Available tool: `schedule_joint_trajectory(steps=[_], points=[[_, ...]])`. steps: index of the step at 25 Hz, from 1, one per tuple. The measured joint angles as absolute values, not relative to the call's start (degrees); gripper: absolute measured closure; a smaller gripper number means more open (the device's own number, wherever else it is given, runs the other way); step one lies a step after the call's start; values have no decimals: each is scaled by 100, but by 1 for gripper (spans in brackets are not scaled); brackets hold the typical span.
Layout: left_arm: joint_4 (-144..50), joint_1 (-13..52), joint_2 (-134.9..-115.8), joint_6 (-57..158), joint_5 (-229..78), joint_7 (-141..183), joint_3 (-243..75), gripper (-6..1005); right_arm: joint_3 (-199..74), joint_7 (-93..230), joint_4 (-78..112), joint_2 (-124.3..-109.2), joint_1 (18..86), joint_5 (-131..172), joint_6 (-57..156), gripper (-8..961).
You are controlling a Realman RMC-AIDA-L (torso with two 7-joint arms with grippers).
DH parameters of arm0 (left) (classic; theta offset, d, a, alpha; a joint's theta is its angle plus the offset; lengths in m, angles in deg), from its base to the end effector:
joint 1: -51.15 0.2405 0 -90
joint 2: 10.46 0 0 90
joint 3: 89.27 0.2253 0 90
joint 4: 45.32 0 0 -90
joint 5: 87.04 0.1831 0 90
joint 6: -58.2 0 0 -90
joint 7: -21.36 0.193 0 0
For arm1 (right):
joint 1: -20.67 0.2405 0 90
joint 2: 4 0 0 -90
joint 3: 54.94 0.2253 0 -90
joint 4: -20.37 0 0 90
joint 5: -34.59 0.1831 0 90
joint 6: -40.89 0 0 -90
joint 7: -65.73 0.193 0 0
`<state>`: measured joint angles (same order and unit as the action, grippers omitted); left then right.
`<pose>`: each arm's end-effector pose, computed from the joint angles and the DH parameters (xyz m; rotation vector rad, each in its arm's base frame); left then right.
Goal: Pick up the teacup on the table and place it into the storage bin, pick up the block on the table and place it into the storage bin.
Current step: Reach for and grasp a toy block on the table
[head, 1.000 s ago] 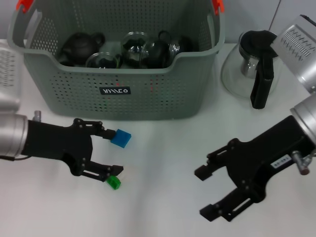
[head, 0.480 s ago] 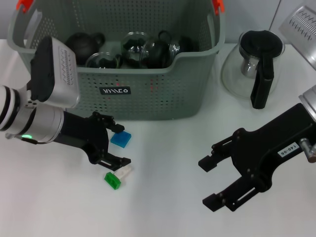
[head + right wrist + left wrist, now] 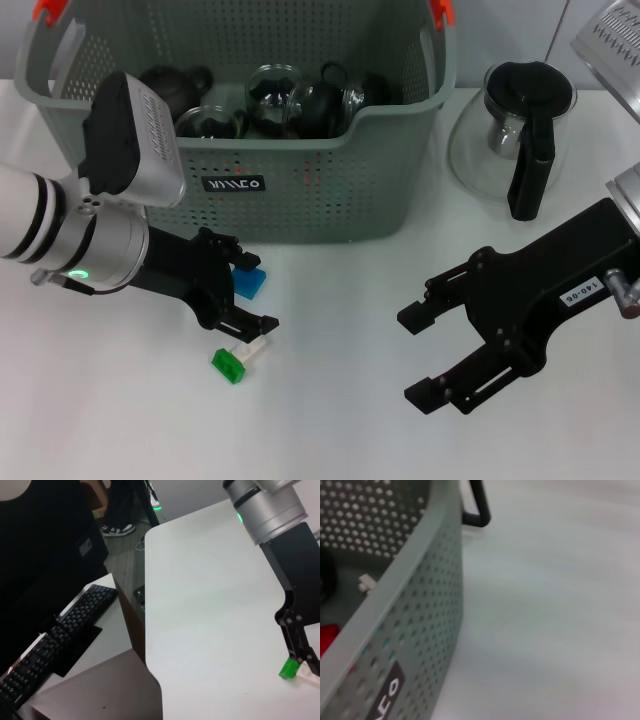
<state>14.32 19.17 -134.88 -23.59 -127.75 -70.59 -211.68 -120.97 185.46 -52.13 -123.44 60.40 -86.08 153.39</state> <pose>-0.2131 0.3199 -0.0564 -2.8876 -0.3250 0.1214 0.1051 0.2597 -0.0239 2.8939 -0.4049 -0.0128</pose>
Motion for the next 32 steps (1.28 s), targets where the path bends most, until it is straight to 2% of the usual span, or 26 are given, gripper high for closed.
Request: schedule_joint_trajectory(steps=[32], points=[[1054,1896,-13483,-1360,-12477,-7738,-20913,126,-12001,18407,-5155,-12353,5982,-8592,15312,70]])
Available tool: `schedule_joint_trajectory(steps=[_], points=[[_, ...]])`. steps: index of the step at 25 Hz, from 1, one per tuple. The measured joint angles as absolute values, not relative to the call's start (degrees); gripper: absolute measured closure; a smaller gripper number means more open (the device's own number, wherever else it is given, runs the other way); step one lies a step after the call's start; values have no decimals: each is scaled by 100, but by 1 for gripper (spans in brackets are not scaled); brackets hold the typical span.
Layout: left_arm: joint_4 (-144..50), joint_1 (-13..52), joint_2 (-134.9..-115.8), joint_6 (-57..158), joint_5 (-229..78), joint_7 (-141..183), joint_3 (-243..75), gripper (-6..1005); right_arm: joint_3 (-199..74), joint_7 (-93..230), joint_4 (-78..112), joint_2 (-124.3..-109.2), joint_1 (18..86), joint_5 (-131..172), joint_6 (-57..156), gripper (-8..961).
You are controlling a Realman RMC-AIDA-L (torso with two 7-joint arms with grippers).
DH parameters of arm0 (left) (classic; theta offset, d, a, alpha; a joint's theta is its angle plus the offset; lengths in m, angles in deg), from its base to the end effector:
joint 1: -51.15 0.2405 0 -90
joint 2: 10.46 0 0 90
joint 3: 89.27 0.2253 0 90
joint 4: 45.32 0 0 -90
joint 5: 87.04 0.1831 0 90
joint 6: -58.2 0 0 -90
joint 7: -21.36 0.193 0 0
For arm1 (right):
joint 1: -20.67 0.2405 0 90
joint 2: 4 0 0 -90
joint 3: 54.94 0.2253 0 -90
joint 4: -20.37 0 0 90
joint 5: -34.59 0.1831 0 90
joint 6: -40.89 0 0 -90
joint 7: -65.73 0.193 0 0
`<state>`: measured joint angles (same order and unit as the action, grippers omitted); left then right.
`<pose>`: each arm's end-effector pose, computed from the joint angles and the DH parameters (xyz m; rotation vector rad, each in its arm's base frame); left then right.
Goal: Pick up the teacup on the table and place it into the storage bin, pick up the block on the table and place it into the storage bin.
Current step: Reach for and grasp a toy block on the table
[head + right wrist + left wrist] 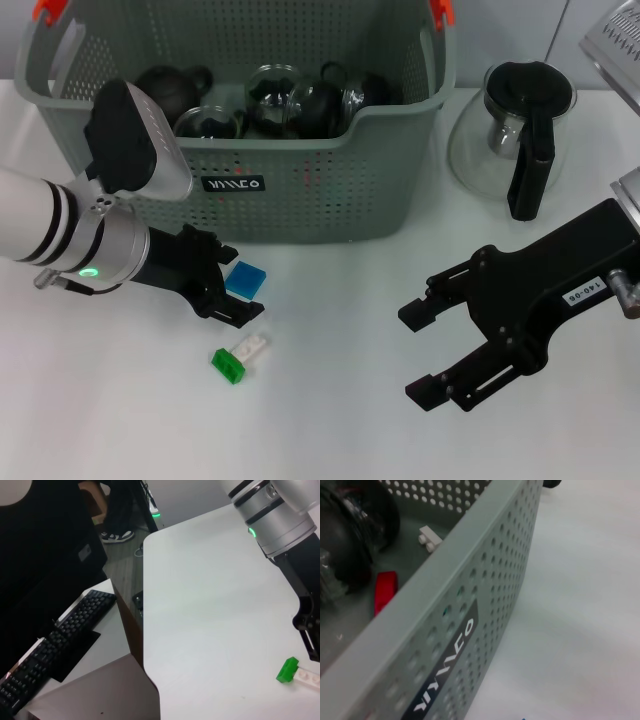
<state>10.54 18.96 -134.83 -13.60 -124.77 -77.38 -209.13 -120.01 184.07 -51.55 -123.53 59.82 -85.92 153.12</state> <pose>-0.2335 0.3360 -0.0625 -2.7574 -0.4731 0.2096 0.1075 0.2606 -0.0233 2.9000 -0.4062 -0.0436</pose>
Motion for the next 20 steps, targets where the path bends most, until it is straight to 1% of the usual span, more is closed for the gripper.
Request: schedule_joint_trajectory(steps=[20], points=[[943,1884,-13492,-1082,-12457,-7965,-20748,126,-11953,18369,-5143,-12353,5924,-8592,15303,69]])
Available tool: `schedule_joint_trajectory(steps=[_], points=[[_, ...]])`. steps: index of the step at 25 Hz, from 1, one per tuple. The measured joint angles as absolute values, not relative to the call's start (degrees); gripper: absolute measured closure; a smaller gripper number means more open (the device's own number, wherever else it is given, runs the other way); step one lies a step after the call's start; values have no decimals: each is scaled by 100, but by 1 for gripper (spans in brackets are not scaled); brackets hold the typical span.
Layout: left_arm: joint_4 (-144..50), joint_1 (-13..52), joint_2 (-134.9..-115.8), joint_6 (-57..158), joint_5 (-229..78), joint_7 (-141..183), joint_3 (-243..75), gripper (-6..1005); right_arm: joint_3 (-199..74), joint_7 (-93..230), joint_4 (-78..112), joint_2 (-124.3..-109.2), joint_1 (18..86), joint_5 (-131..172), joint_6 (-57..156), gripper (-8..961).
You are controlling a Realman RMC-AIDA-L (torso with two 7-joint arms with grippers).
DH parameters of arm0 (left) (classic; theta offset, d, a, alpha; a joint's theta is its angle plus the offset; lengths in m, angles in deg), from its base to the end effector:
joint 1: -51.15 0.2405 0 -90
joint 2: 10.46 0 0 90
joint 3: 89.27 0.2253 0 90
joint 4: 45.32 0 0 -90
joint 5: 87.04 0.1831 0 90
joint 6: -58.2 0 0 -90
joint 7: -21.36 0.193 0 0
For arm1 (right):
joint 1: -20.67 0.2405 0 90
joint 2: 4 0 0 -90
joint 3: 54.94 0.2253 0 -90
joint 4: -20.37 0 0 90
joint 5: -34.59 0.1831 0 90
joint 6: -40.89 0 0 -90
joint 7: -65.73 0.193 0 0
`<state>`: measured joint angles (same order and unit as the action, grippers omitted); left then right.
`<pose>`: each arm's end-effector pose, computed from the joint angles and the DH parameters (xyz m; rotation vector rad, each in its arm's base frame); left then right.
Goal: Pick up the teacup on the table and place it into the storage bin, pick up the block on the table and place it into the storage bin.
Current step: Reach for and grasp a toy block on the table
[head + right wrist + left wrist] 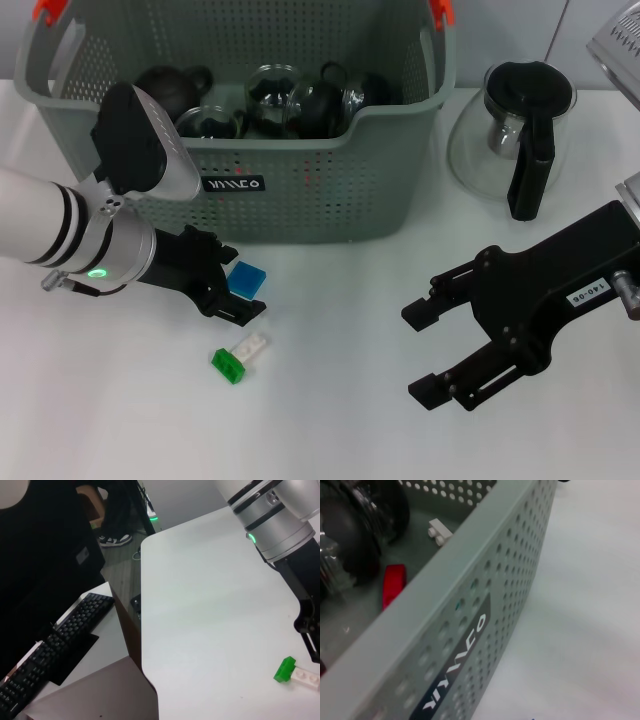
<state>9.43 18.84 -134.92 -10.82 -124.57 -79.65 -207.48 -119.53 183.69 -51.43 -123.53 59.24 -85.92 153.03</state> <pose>-0.2355 0.3391 -0.0670 -2.7305 -0.5049 0.2228 0.1101 0.2607 -0.0225 2.9035 -0.4196 -0.0557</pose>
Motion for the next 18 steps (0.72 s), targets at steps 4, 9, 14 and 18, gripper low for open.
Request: schedule_joint_trajectory(steps=[4,9,14,18], points=[[923,1881,-13492,-1079,-12457,-7967,-20741,126,-11953,18364,-5144,-12353,5924,-8591,15303,69],[888,1875,-13492,-1076,-12457,-7968,-20739,127,-11954,18358,-5144,-12353,5925,-8590,15303,70],[846,1841,-13491,-1082,-12457,-7967,-20727,127,-11953,18320,-5144,-12353,5915,-8597,15303,71],[847,1834,-13491,-1170,-12487,-7967,-20615,127,-11944,18316,-5144,-12353,5912,-8609,15303,71]])
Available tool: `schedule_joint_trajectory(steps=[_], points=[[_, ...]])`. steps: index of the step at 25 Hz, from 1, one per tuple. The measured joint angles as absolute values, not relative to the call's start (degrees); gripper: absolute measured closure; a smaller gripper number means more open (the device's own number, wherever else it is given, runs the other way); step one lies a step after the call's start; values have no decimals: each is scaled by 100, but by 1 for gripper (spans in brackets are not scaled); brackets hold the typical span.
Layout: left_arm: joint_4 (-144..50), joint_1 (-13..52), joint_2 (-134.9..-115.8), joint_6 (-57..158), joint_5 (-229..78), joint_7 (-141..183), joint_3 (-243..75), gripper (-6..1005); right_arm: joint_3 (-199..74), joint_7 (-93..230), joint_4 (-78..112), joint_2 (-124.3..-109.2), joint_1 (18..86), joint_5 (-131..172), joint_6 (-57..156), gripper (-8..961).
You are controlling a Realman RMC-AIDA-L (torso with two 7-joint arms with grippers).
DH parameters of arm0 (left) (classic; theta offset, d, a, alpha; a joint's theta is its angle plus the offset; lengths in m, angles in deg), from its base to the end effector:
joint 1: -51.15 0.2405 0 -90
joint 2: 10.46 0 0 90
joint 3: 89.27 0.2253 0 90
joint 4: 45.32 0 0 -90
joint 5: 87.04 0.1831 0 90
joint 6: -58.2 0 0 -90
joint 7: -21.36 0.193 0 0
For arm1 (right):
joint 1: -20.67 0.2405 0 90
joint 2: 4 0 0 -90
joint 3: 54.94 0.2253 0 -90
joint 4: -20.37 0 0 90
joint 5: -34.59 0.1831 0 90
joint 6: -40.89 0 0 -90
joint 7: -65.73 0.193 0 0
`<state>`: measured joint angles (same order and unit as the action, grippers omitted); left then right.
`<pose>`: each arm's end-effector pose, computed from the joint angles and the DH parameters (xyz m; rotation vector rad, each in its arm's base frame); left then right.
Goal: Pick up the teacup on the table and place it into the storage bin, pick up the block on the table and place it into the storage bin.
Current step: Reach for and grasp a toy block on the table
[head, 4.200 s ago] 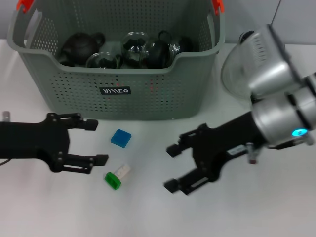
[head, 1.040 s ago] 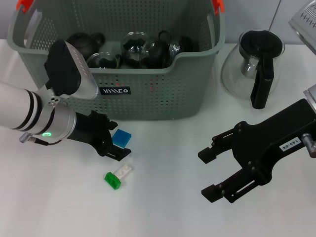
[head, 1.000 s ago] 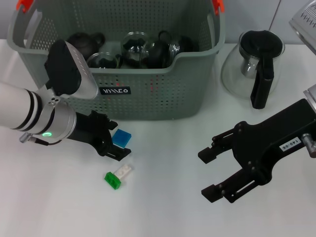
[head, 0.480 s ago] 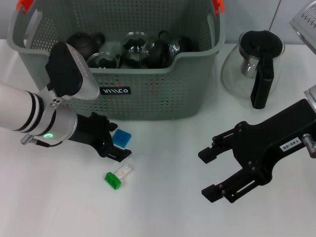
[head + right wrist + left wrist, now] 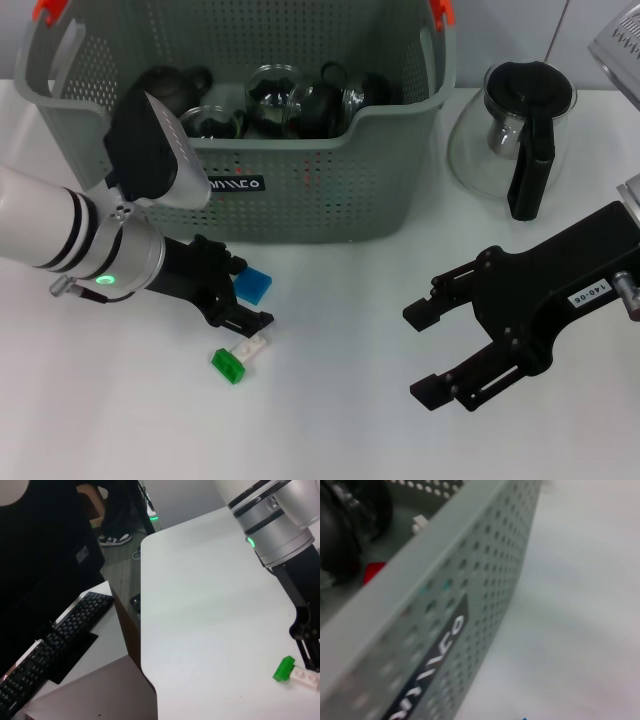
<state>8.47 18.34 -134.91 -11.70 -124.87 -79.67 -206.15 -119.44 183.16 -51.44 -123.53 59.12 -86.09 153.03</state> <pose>-0.2326 0.3336 -0.0739 -2.7716 -0.4964 0.2343 0.1112 0.2608 -0.0224 2.9068 -0.4115 -0.0550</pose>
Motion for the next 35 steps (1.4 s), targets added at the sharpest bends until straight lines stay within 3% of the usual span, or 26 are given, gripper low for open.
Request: schedule_joint_trajectory(steps=[35], points=[[1750,1827,-13450,-2152,-12181,-8150,-19947,126,-11866,18115,-5135,-12353,5886,-8609,15259,72]])
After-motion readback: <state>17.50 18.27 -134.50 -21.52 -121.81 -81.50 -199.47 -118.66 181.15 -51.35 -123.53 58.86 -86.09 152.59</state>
